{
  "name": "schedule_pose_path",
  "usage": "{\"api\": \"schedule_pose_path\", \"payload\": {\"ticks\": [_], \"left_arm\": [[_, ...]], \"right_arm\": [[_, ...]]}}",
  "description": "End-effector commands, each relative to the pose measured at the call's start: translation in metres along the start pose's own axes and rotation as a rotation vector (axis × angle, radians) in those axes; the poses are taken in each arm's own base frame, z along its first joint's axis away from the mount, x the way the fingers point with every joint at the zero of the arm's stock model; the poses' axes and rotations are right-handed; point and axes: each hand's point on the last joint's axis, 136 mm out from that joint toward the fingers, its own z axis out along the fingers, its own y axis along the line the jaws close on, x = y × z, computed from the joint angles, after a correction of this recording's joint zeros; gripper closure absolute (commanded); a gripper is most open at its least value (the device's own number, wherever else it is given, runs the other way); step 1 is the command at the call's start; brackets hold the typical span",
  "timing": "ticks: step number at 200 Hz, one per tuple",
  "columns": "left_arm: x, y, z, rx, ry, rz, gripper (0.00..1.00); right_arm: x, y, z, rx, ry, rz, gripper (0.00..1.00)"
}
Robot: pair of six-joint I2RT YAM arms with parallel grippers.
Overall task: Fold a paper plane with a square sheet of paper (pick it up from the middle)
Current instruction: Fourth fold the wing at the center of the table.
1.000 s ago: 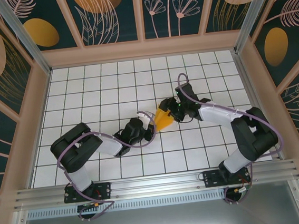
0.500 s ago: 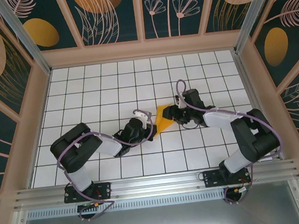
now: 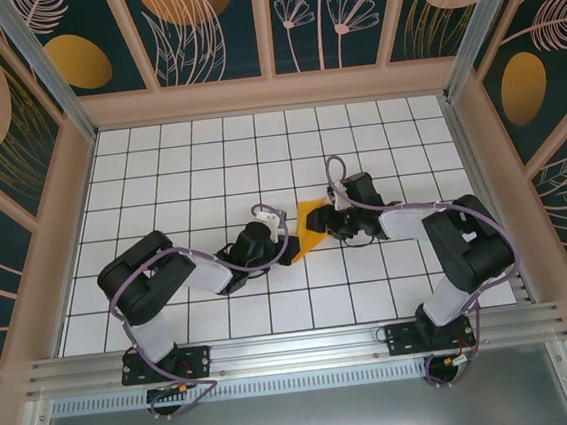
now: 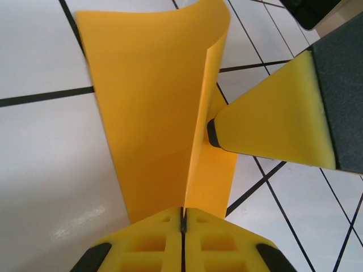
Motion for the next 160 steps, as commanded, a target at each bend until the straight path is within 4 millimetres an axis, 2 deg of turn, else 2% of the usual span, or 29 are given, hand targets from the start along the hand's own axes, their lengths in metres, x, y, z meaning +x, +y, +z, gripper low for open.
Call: {"api": "schedule_pose_path", "payload": {"ticks": [1,75,118,160], "left_arm": [[0.000,-0.001,0.006,0.025,0.018,-0.043,0.90],[0.005,-0.001,0.011,0.050,0.064,-0.081,0.85],[0.004,-0.003,0.007,0.049,0.070,-0.090,0.81],[0.007,0.000,-0.002,0.025,0.080,-0.090,0.79]], "right_arm": [[-0.003,-0.004,0.005,-0.010,0.002,-0.020,0.48],[-0.001,-0.025,0.011,0.077,0.007,0.018,0.48],[0.003,-0.043,0.014,0.148,0.018,0.054,0.47],[0.005,-0.043,0.015,0.145,0.024,0.061,0.48]]}}
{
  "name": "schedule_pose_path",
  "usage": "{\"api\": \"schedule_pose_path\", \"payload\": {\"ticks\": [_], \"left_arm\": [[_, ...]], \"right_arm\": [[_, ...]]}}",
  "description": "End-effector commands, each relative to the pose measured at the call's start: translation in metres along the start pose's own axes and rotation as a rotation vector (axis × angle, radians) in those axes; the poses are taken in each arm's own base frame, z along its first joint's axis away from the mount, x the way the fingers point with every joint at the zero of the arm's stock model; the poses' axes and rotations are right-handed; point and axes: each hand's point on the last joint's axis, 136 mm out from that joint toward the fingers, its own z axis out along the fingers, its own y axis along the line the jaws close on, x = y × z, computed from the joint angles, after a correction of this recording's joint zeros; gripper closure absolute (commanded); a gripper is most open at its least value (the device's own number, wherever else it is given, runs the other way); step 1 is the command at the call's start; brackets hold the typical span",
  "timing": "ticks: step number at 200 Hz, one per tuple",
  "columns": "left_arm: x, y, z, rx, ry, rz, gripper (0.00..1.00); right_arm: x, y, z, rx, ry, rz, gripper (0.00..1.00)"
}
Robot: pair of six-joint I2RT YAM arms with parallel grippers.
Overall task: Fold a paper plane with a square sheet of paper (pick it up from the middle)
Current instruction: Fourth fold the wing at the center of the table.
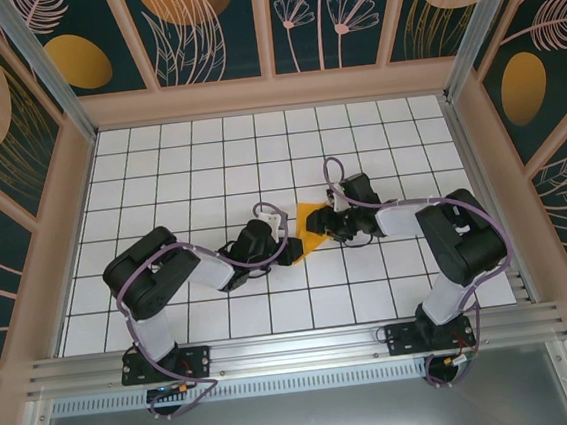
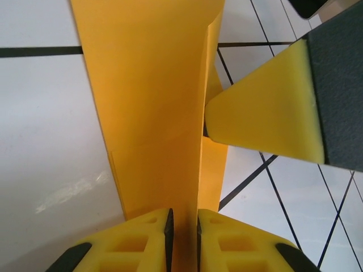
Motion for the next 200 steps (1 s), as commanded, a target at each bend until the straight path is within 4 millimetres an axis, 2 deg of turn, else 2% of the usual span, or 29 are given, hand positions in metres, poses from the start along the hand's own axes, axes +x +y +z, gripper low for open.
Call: {"api": "schedule_pose_path", "payload": {"ticks": [1,48,114,151,200], "left_arm": [[-0.005,-0.002,-0.008,-0.004,-0.006,-0.014,0.79],[0.001,-0.007,-0.013,0.027,0.016,-0.024,0.82],[0.010,-0.006,-0.004,0.049,0.050,-0.052,0.89],[0.011,-0.009,0.002,0.069,0.062,-0.056,0.87],[0.000,-0.004,0.000,0.020,0.019,-0.051,0.81]], "right_arm": [[0.001,-0.030,0.008,0.105,-0.009,0.025,0.48],[0.001,-0.031,0.008,0.106,-0.007,0.027,0.48],[0.004,-0.034,0.009,0.112,0.003,0.034,0.49],[0.007,-0.036,0.010,0.117,0.010,0.038,0.49],[0.007,-0.038,0.010,0.125,0.011,0.035,0.50]]}}
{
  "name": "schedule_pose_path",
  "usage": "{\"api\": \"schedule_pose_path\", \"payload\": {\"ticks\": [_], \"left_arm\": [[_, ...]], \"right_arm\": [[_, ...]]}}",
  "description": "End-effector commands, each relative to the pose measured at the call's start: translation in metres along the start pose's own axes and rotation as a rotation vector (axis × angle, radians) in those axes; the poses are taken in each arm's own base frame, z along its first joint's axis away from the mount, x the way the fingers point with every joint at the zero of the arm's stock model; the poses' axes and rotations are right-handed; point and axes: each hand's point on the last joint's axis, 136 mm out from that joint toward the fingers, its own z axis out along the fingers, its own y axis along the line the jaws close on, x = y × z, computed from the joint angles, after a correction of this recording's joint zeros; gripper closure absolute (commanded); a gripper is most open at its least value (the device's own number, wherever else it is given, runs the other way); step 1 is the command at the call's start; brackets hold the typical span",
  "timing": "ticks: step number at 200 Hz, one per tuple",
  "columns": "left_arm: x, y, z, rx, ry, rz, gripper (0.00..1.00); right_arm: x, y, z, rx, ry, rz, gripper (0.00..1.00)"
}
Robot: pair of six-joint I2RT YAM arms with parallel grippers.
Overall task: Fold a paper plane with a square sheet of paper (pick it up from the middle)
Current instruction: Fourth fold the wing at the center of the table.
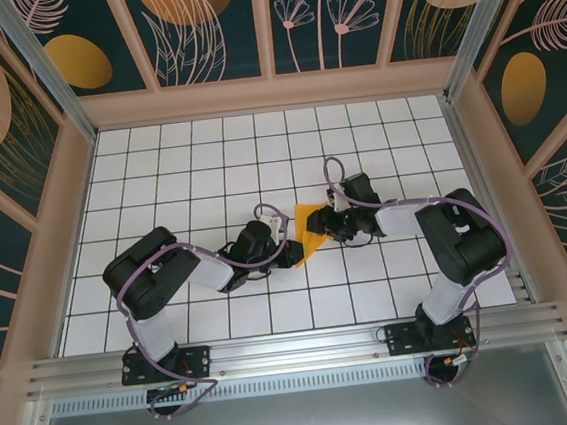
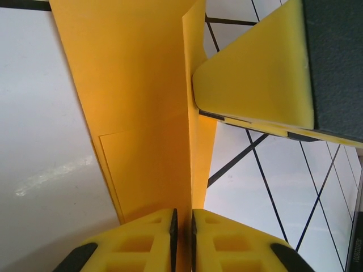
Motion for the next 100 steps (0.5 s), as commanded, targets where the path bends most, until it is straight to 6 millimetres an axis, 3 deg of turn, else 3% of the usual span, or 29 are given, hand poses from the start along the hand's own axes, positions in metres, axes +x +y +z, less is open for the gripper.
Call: {"api": "schedule_pose_path", "payload": {"ticks": [1,62,100], "left_arm": [[-0.012,0.001,0.000,-0.025,-0.035,-0.002,0.80],[-0.029,0.003,0.009,-0.067,-0.073,0.002,0.77],[-0.033,0.005,0.012,-0.087,-0.085,-0.012,0.82]], "right_arm": [[0.007,-0.036,0.009,0.121,0.008,0.028,0.50],[0.008,-0.036,0.010,0.118,0.014,0.024,0.50],[0.007,-0.034,0.009,0.112,0.012,0.020,0.50]]}}
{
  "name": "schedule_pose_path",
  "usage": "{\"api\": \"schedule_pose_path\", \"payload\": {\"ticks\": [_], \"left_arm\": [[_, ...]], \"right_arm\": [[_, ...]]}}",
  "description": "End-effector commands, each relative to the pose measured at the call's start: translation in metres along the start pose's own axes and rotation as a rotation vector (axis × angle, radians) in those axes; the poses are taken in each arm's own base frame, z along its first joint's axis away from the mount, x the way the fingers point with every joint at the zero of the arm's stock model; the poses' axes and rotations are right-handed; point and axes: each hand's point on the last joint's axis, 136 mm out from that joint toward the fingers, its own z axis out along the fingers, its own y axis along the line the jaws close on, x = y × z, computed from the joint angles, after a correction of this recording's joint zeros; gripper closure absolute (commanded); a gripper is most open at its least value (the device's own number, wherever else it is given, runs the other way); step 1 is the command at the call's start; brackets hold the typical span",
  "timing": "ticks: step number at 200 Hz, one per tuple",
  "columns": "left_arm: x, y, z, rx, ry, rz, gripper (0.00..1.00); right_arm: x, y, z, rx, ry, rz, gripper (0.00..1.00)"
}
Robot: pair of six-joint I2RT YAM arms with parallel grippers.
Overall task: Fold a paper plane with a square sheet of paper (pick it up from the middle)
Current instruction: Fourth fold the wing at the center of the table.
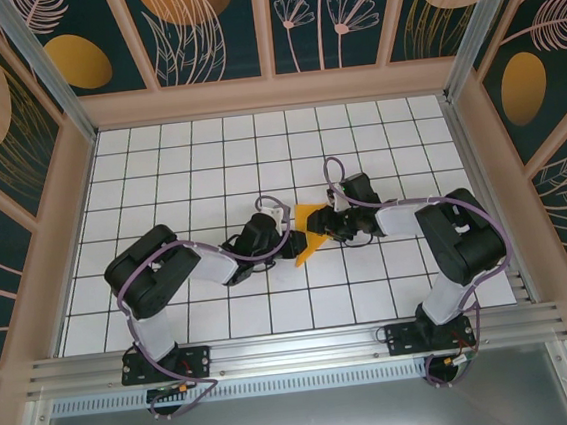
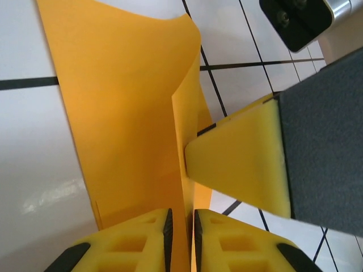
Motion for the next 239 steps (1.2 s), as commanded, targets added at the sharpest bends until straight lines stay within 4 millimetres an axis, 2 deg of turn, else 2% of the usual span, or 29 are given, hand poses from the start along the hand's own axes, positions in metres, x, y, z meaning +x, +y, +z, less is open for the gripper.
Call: {"api": "schedule_pose_path", "payload": {"ticks": [1,29,77,112,239], "left_arm": [[-0.005,0.008,0.005,-0.042,-0.012,-0.013,0.82],[-0.001,0.016,0.005,-0.069,-0.005,-0.033,0.90],[-0.007,0.025,-0.007,-0.104,-0.069,-0.091,0.93],[-0.008,0.022,-0.012,-0.069,-0.096,-0.136,0.93],[-0.004,0.016,0.001,-0.046,-0.038,-0.088,0.89]], "right_arm": [[0.007,-0.034,0.009,0.112,0.010,0.019,0.51],[0.005,-0.029,0.007,0.096,0.004,0.012,0.50],[0.004,-0.024,0.003,0.082,-0.011,0.000,0.49],[0.005,-0.032,0.004,0.113,-0.008,0.012,0.49],[0.014,-0.072,0.014,0.386,0.043,0.054,0.48]]}}
